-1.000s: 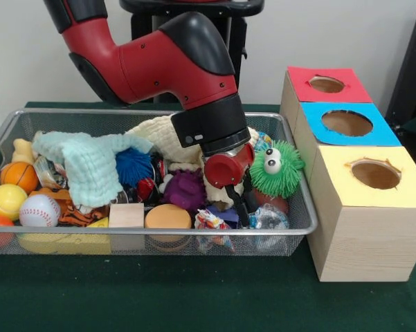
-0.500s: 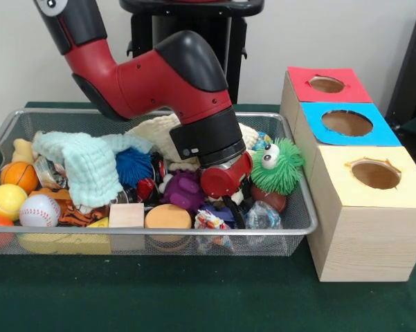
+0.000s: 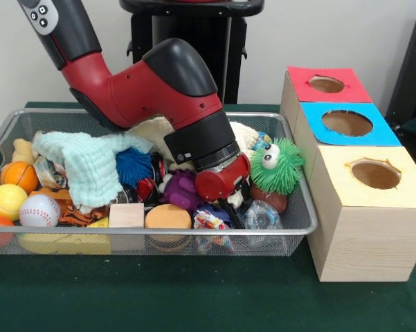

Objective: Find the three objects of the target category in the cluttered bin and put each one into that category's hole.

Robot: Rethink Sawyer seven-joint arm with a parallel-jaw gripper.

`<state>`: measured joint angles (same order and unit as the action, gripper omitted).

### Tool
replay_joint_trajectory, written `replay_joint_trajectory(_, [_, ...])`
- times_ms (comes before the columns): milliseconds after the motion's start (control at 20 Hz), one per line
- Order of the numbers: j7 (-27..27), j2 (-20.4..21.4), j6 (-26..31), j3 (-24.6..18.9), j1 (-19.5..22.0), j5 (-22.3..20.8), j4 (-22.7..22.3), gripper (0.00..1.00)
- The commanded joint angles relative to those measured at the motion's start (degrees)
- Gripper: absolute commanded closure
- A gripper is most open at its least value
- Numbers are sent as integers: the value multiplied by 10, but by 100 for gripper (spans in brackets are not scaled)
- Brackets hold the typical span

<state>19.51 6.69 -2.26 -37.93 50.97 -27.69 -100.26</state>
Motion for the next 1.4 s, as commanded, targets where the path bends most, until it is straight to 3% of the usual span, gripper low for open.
replay_joint_trajectory(50, [75,-64,50,-21,-6,-34,41,0])
replay_joint_trajectory(400, [75,-70,43,-26,2,-42,39,0])
replay_joint_trajectory(450, [76,-71,44,-27,3,-43,39,100])
replay_joint_trajectory(1000, [73,-83,39,-39,12,-63,39,100])
replay_joint_trajectory(1400, [96,-36,48,-37,11,-41,14,100])
